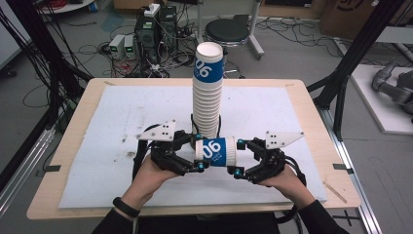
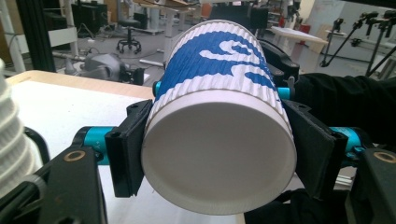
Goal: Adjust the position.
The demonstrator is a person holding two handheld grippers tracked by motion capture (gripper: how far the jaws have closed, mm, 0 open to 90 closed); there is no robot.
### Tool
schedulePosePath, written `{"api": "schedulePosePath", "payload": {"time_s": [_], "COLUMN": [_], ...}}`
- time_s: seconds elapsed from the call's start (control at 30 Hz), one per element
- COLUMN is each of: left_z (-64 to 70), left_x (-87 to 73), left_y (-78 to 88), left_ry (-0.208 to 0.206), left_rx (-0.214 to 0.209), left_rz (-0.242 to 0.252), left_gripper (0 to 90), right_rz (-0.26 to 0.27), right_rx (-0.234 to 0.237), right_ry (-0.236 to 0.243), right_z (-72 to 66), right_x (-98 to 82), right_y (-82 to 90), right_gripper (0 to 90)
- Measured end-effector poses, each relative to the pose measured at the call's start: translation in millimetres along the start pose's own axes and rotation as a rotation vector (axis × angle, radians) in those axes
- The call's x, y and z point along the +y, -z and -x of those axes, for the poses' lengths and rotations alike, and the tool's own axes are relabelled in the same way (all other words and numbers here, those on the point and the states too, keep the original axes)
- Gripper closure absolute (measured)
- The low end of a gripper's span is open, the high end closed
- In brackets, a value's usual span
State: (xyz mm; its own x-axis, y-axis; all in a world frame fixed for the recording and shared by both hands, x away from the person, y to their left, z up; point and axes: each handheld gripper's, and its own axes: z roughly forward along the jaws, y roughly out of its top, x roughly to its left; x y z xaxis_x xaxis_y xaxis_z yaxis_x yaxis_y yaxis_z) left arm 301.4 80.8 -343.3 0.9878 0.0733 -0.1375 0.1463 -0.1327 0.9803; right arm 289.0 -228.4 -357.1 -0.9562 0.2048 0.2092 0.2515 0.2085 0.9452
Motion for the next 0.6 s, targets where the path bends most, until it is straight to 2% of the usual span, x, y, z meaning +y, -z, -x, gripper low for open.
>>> {"api": "schedulePosePath", "payload": {"time_s": [0.1,0.17,0.27,0.33,0.43,0.6], "left_z": [1.3,3.0,3.0,3.7,5.6,8.9], "left_x": [-1.1,-1.1,-1.1,-0.5,2.1,5.0], "left_y": [-4.9,-7.3,-9.4,-10.4,-11.9,-15.6], "left_ry": [-0.008,-0.018,-0.001,0.001,-0.002,-0.036], "left_rx": [-0.008,0.002,-0.009,-0.011,-0.008,0.008], "left_rz": [-0.026,-0.05,-0.084,-0.105,-0.163,-0.277], "left_gripper": [29.2,29.1,29.1,29.0,28.6,26.7], "right_rz": [0.007,0.007,0.008,0.003,-0.016,-0.065], "right_rx": [0.009,0.005,0.004,0.02,0.032,0.023], "right_ry": [-0.007,0.008,0.015,0.019,0.029,0.054], "right_z": [-1.6,-1.3,-1.4,-0.9,-0.9,-2.3], "right_x": [0.8,1.2,1.5,1.8,1.7,1.8], "right_y": [-1.6,-1.1,0.6,2.3,3.3,1.5], "right_gripper": [15.9,15.9,17.2,18.2,19.2,19.7]}}
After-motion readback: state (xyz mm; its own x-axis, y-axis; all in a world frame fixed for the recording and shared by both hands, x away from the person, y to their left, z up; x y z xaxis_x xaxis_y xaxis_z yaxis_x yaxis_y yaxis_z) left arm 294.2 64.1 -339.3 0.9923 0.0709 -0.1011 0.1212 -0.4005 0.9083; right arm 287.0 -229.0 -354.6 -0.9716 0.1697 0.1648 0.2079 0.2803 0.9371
